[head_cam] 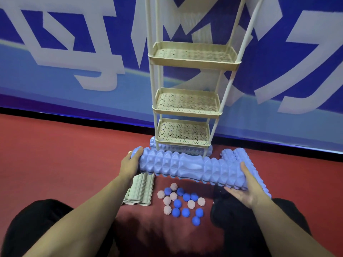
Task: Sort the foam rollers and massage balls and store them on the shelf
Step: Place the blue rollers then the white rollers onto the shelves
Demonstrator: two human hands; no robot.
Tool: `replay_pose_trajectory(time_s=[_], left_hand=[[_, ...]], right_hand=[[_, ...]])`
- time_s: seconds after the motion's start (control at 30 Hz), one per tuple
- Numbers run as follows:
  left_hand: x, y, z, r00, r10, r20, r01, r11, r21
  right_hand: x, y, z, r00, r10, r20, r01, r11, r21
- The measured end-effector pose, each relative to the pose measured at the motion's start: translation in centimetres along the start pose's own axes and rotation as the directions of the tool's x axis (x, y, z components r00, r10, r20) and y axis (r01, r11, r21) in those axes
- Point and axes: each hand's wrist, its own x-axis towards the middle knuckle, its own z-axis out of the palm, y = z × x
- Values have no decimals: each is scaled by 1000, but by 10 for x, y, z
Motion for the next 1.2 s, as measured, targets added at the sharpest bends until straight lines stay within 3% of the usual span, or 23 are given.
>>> replay_pose_trajectory(time_s=[0.07, 0.37, 0.67, 0.87, 1.0, 1.2], left_hand=[[10, -5, 3, 1000, -2, -5, 2, 1000, 22], [81, -48, 24, 988, -138, 67, 124, 976, 177], [126, -92, 48, 967, -245, 67, 219, 939, 266], [148, -117, 61, 957, -286, 46, 261, 921, 290], [164, -128, 70, 952, -302, 56, 274, 917, 291], [189, -142, 102, 960, -263, 96, 226, 930, 290]], right_hand=[[4, 2, 5, 1000, -14, 18, 14, 1000, -4], [71, 28, -8, 976, 78, -206, -93, 994, -65], [125, 66, -8, 826, 62, -560, -27, 997, 72], [156, 82, -1, 827, 103, -553, 0, 983, 182], [174, 86, 8, 870, 109, -481, -30, 985, 169], [212, 87, 1, 876, 77, -476, -2, 988, 156]])
